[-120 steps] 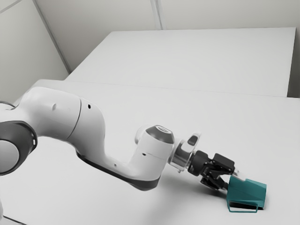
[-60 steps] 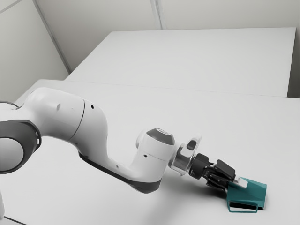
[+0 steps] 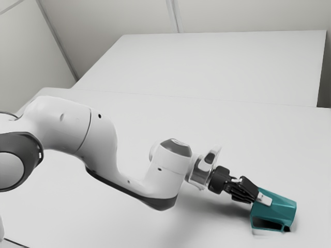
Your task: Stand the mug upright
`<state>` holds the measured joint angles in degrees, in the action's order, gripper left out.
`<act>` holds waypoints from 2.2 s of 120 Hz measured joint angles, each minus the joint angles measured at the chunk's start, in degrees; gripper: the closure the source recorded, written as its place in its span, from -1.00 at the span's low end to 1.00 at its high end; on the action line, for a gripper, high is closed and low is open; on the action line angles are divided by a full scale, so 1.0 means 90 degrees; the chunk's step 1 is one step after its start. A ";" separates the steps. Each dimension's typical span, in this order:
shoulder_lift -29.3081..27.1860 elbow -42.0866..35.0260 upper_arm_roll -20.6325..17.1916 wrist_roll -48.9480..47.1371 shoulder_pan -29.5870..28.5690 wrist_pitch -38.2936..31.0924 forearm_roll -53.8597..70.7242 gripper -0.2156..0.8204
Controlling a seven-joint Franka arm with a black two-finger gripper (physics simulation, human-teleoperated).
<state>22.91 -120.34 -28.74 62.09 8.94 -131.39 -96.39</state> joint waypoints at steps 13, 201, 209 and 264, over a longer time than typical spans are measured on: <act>-0.0284 0.0017 0.0000 0.0037 -0.0021 -0.0045 0.0081 0.90; -0.1879 0.0018 0.0149 -0.7354 -0.3215 0.0589 1.1608 0.92; -0.1847 -0.0053 0.0155 -0.7483 -0.3209 0.0531 1.1621 0.92; -0.1710 -0.0174 0.0148 -0.8066 -0.3214 0.0399 1.1895 0.60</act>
<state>7.52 -121.91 -27.40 -10.50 -19.98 -127.80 10.67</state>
